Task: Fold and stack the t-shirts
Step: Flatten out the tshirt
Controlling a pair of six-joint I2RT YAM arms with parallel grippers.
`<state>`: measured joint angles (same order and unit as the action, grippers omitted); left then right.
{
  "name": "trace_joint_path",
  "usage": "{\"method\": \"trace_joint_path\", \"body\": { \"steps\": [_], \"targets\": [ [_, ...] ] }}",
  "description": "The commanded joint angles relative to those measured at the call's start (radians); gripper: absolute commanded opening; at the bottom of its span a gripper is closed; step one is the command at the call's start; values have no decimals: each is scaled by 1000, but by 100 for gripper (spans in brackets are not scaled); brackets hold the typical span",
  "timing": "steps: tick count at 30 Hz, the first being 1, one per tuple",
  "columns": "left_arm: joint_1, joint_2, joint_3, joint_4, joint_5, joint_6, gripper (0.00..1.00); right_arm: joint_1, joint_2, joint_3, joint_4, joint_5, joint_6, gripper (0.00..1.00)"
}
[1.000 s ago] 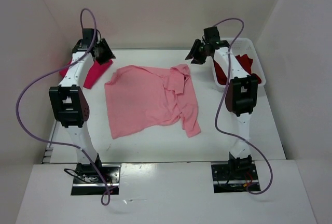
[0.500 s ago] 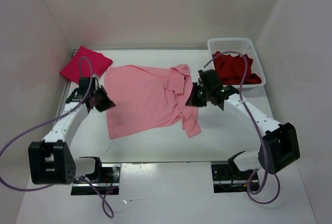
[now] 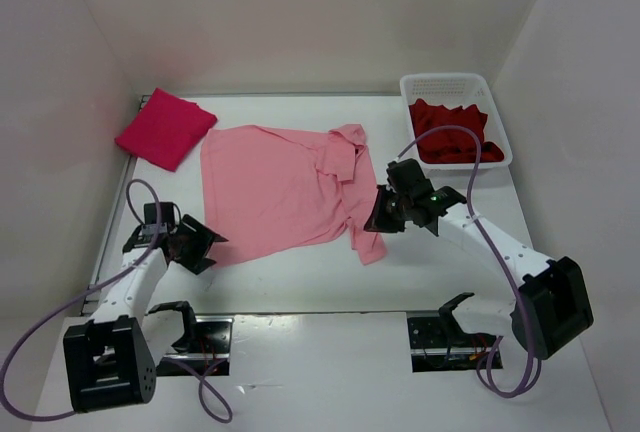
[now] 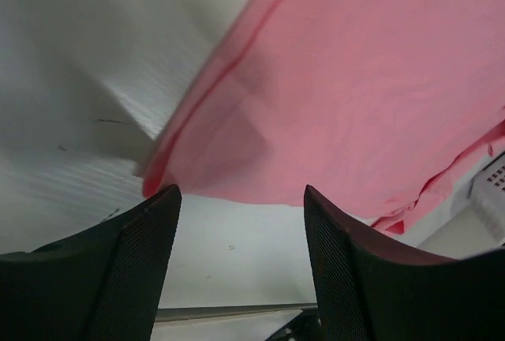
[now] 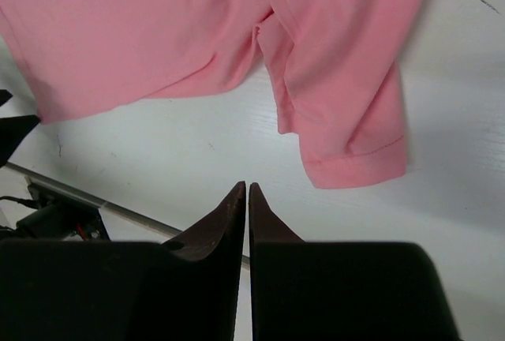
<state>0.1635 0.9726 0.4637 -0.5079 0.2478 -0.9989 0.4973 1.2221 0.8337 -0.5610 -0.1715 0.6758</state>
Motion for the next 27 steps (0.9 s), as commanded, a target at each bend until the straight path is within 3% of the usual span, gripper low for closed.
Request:
{"method": "trace_joint_path", "body": {
  "steps": [1, 4, 6, 7, 10, 11, 13, 17, 18, 20, 24, 27],
  "targets": [
    [59, 11, -51, 94, 89, -66, 71, 10, -9, 2, 26, -2, 11, 9],
    [59, 11, -1, 45, 41, -27, 71, 20, -19, 2, 36, -25, 2, 10],
    [59, 20, 74, -56, -77, -14, 69, 20, -30, -8, 46, -34, -9, 10],
    [59, 20, 88, -79, -112, -26, 59, 20, -30, -8, 55, -48, -9, 10],
    [59, 20, 89, -104, -160, -73, 43, 20, -30, -8, 75, -60, -18, 11],
    [59, 20, 79, -115, -160, -86, 33, 20, -30, -8, 75, -74, -18, 11],
    [59, 8, 79, -125, -183, -105, 28, 20, -30, -8, 84, -88, -38, 11],
    [13, -75, 79, -178, -216, -159, 32, 20, -30, -8, 104, -97, -47, 12],
    [-7, -106, 79, -190, -229, -173, 40, 20, -30, -8, 114, -106, -47, 12],
    [-48, -106, 64, -216, -242, -214, 46, 20, -30, -8, 133, -115, -47, 13],
    [-111, -20, 16, -216, -274, -267, 46, 20, 2, 14, 156, -137, -58, 13],
    [-131, -46, 16, -216, -309, -305, 46, 20, 2, 15, 165, -128, -68, 13]
  ]
}}
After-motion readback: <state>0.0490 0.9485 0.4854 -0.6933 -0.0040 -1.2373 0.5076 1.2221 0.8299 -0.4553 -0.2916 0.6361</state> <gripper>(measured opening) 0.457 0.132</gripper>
